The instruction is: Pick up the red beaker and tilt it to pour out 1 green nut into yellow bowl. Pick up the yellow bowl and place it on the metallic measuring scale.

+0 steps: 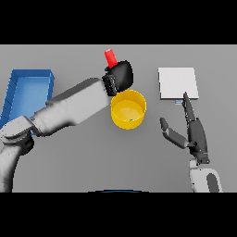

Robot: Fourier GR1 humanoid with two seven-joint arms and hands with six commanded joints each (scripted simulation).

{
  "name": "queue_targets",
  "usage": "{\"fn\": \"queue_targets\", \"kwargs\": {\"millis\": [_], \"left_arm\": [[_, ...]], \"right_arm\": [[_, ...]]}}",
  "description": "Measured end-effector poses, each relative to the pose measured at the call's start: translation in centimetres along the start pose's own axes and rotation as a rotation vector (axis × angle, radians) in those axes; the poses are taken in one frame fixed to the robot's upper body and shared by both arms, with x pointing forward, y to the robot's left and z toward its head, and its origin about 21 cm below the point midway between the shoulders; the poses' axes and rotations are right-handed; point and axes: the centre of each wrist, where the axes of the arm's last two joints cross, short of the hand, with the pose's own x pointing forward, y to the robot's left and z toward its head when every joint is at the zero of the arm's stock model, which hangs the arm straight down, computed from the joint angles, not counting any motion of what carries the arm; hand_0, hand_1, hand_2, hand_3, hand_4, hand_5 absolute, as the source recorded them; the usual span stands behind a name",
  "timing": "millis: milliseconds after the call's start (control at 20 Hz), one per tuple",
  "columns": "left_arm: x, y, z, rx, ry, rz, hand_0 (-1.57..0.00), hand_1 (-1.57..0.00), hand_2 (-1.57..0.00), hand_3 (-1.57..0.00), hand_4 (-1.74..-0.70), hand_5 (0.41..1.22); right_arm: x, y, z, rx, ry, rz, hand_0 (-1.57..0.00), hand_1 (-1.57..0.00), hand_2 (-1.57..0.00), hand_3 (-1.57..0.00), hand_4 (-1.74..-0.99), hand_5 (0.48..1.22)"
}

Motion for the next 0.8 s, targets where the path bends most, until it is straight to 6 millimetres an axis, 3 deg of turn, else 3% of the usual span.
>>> {"fn": "queue_targets", "kwargs": {"millis": [550, 800], "left_arm": [[0.6, 2.8, -0.7, -0.003, -0.031, -0.281, -1.57, -1.57, -1.57, -1.57, -1.72, 1.221], [-5.6, 5.2, 0.8, -0.006, 0.079, -0.363, -1.57, -1.57, -1.57, -1.57, -1.73, 1.221]], "right_arm": [[-0.2, 0.4, -0.1, -0.003, -0.006, 0.014, 0.00, 0.00, 0.00, 0.00, -1.152, 0.635], [-0.2, 0.1, -0.1, 0.005, -0.028, 0.005, 0.00, 0.00, 0.00, 0.00, -1.154, 0.654]]}}
